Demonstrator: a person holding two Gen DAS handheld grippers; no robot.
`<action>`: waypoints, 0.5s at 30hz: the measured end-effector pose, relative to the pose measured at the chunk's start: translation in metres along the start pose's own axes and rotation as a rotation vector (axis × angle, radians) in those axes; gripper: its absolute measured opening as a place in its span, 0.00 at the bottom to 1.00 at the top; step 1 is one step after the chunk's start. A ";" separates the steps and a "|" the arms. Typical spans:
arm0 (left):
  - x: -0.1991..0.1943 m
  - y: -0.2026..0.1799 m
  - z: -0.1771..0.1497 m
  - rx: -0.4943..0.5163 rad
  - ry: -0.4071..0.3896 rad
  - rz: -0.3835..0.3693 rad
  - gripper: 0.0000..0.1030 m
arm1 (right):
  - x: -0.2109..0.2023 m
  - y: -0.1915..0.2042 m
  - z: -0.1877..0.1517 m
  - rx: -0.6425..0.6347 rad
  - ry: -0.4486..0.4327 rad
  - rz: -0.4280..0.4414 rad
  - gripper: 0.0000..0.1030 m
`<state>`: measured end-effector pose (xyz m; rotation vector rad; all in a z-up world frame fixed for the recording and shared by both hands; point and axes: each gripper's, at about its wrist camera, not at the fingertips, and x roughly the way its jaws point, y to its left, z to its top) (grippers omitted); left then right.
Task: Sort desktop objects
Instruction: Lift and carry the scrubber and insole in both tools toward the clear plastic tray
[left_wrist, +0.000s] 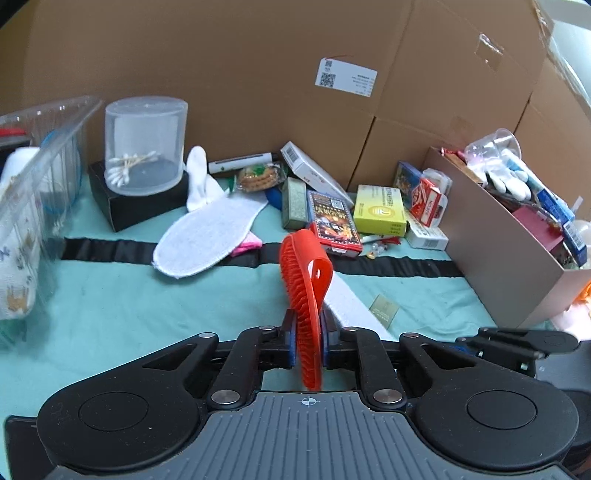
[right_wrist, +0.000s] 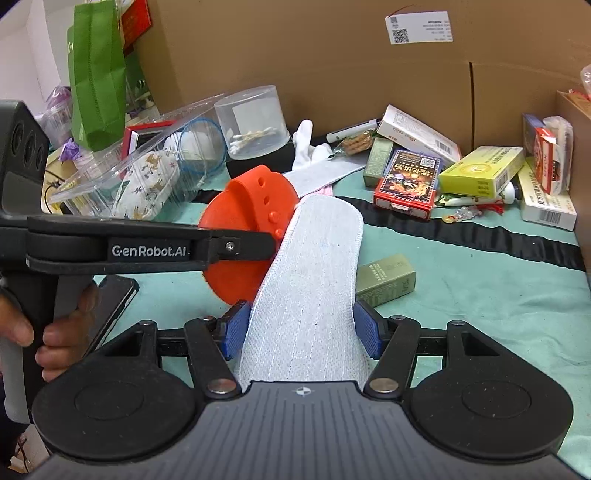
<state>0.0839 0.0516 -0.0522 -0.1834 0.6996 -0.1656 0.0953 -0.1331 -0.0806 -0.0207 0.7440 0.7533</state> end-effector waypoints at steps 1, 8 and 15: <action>-0.003 0.000 0.000 0.003 -0.004 -0.002 0.06 | -0.002 0.001 0.001 0.001 -0.008 0.001 0.63; -0.045 0.007 0.016 0.011 -0.099 0.003 0.06 | -0.017 0.021 0.024 -0.054 -0.087 0.037 0.63; -0.103 0.049 0.050 0.006 -0.225 0.097 0.06 | -0.006 0.076 0.070 -0.167 -0.170 0.116 0.63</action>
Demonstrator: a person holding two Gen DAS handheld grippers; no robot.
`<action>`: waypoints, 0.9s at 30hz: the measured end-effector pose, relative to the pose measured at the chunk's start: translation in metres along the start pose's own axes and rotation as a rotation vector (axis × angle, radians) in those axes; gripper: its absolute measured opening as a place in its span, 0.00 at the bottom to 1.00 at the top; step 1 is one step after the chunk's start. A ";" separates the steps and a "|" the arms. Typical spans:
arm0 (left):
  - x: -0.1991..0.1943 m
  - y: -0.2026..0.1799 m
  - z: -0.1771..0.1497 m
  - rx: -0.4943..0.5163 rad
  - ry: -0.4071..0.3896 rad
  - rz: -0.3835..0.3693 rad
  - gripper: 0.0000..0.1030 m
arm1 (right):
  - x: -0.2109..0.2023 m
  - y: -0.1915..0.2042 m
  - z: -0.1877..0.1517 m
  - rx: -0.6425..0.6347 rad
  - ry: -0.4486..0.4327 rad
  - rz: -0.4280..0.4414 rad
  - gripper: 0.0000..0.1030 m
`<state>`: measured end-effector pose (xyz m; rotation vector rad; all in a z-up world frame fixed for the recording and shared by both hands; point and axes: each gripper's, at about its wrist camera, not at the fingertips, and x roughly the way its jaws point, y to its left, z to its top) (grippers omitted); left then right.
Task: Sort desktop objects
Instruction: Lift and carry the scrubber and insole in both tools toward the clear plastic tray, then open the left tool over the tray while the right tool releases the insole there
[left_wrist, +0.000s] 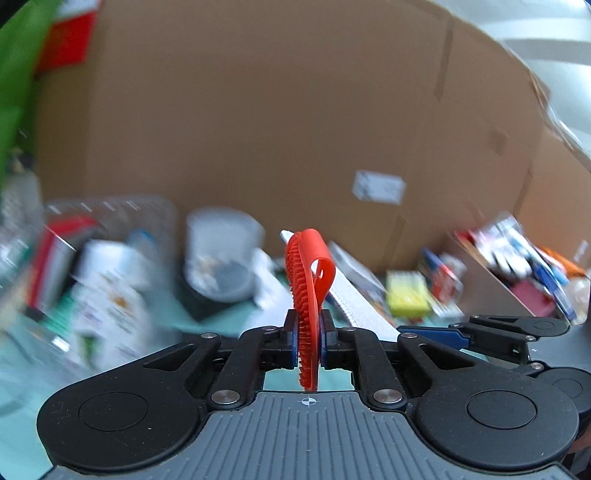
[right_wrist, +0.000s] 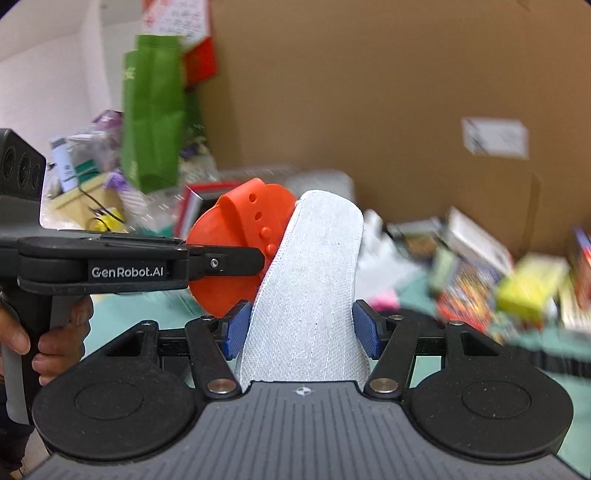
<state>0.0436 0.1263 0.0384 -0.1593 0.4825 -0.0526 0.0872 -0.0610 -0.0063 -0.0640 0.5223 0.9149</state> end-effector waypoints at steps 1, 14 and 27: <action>-0.006 0.010 0.007 0.000 -0.020 0.026 0.06 | 0.007 0.008 0.010 -0.015 -0.009 0.013 0.63; 0.019 0.148 0.051 -0.069 0.057 0.184 0.06 | 0.149 0.085 0.077 -0.034 0.022 0.001 0.63; 0.012 0.163 0.030 -0.034 -0.054 0.161 0.96 | 0.169 0.092 0.067 -0.094 0.010 -0.042 0.92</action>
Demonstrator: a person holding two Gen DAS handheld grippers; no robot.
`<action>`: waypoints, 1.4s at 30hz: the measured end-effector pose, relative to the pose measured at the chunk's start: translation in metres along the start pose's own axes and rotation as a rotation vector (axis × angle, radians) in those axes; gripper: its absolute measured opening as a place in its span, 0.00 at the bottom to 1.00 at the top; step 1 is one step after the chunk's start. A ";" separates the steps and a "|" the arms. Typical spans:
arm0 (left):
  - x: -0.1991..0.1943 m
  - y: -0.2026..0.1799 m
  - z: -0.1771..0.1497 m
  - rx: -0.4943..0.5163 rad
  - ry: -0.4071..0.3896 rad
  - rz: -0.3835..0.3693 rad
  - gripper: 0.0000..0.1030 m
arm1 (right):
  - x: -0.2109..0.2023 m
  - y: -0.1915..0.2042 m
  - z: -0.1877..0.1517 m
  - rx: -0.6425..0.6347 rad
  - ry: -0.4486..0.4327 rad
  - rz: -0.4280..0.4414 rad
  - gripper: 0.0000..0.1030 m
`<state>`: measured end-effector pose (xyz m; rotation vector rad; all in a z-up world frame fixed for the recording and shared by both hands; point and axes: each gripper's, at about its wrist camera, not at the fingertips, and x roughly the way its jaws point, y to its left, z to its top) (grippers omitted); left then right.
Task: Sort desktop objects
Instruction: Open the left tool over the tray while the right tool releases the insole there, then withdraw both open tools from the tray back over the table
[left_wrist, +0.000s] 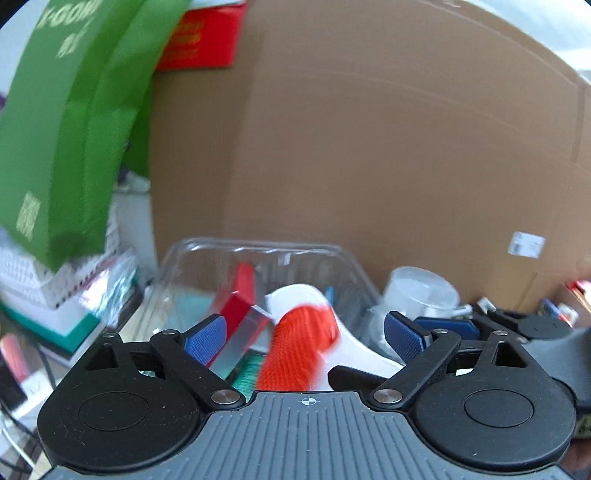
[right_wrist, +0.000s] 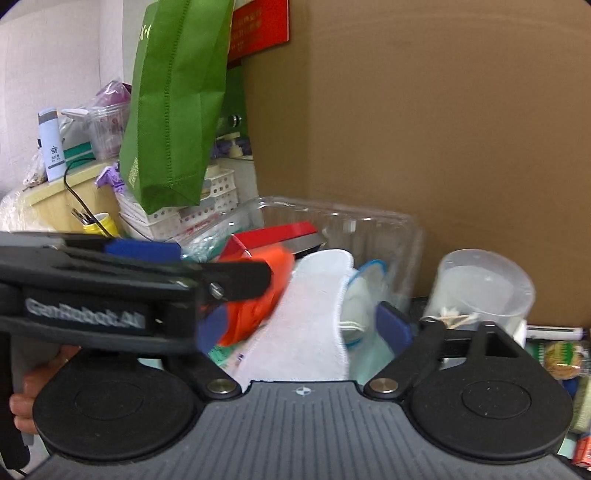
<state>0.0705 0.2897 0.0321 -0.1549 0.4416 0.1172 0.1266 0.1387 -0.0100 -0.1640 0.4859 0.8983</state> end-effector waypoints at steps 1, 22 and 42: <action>-0.001 -0.003 -0.001 0.009 0.000 -0.014 0.98 | -0.002 -0.001 -0.002 -0.002 -0.002 -0.002 0.95; -0.012 -0.069 -0.007 0.019 0.049 -0.082 1.00 | -0.049 -0.027 -0.018 0.079 -0.019 -0.027 1.00; 0.004 -0.208 -0.077 -0.024 0.103 -0.335 1.00 | -0.167 -0.124 -0.107 0.122 -0.024 -0.246 1.00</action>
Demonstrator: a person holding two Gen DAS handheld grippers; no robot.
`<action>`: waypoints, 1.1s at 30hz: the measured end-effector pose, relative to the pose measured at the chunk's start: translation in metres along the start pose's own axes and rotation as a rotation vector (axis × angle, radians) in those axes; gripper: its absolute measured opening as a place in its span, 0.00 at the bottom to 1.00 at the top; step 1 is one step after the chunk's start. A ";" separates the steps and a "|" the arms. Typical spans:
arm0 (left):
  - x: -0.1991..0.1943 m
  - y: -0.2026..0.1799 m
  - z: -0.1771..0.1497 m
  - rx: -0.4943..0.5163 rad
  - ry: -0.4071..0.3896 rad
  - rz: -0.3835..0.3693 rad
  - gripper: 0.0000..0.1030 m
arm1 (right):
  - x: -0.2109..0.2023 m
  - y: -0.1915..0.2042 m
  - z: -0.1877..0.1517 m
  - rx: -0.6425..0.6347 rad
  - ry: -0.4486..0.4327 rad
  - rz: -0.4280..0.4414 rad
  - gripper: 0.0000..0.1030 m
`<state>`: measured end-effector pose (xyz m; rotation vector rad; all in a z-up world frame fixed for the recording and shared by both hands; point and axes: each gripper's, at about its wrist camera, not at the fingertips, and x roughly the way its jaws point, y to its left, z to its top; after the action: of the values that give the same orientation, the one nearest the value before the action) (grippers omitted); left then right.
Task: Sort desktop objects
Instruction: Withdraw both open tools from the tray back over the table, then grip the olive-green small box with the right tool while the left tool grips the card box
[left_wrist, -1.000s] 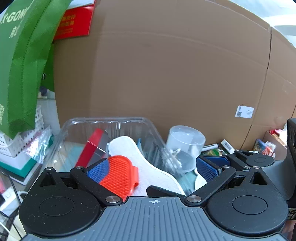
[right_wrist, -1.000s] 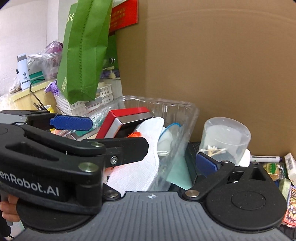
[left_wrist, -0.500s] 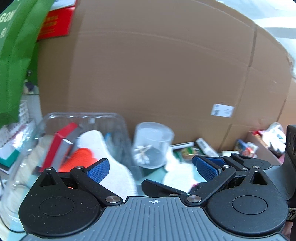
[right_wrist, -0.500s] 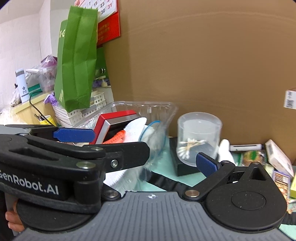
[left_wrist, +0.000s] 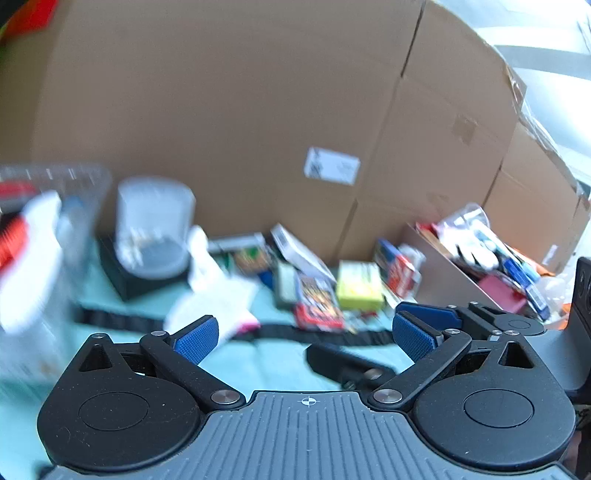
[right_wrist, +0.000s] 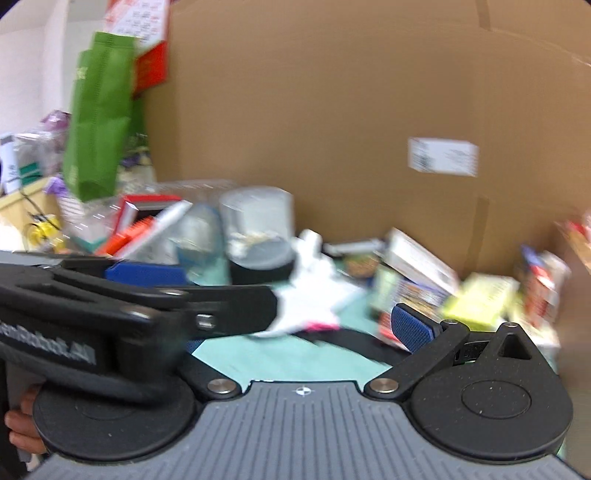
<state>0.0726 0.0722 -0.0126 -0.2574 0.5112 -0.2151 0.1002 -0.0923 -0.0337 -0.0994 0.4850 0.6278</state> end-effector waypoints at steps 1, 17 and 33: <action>0.006 -0.002 -0.004 -0.007 0.019 -0.009 1.00 | -0.002 -0.007 -0.006 0.004 0.010 -0.013 1.00; 0.105 -0.018 -0.003 0.058 0.189 0.009 1.00 | 0.023 -0.059 -0.061 0.049 0.140 0.034 0.94; 0.179 -0.023 0.008 0.040 0.240 0.026 0.94 | 0.041 -0.085 -0.059 0.067 0.148 -0.078 0.66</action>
<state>0.2254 0.0045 -0.0799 -0.1866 0.7472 -0.2316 0.1552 -0.1525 -0.1099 -0.1015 0.6421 0.5291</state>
